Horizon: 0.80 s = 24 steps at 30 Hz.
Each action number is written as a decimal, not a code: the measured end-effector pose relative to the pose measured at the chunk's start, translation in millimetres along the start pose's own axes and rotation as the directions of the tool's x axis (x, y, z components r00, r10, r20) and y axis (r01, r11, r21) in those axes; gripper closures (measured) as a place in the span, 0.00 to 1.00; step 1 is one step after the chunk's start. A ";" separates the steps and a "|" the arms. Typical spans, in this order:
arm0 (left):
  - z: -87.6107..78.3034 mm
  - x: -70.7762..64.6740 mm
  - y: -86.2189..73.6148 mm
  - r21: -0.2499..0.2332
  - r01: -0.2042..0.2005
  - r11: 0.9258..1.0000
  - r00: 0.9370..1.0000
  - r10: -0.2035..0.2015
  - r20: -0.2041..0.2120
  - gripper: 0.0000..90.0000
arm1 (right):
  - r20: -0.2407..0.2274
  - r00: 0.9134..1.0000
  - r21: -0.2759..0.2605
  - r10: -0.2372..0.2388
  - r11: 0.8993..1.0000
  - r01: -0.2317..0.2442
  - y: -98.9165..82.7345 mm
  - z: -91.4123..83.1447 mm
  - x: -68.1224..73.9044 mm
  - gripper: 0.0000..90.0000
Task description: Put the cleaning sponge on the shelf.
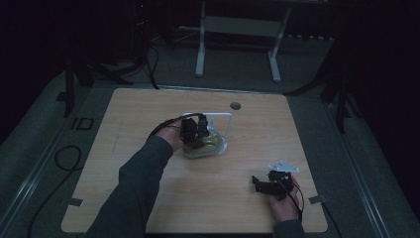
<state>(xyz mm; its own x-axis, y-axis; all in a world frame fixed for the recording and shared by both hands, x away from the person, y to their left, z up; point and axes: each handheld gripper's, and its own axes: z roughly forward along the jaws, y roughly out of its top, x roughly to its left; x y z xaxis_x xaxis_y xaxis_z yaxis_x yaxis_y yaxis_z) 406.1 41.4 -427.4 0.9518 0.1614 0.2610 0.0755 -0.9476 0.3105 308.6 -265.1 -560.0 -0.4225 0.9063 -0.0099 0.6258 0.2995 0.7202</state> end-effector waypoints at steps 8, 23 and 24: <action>7.5 2.7 2.2 -0.008 -0.017 1.000 1.000 0.017 0.008 0.80 | 0.000 1.000 0.000 0.000 1.000 0.000 0.0 0.0 0.0 0.14; 4.5 10.2 11.0 -0.006 -0.051 0.999 0.999 0.051 -0.017 0.80 | 0.000 1.000 -0.001 -0.002 1.000 0.002 0.0 0.1 -0.2 0.14; 4.5 10.7 11.0 -0.009 -0.050 0.999 0.999 0.050 -0.016 0.80 | 0.001 1.000 -0.002 -0.003 1.000 0.003 0.0 0.1 -0.2 0.14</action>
<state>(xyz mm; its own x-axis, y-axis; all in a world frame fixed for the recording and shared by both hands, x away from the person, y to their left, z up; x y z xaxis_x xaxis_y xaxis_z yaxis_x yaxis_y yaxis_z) 418.4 31.5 -425.4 0.9494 0.1185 0.2907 0.0253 -0.9518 0.3056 308.7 -265.2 -560.1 -0.4238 0.9057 -0.0123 0.6234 0.3015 0.7214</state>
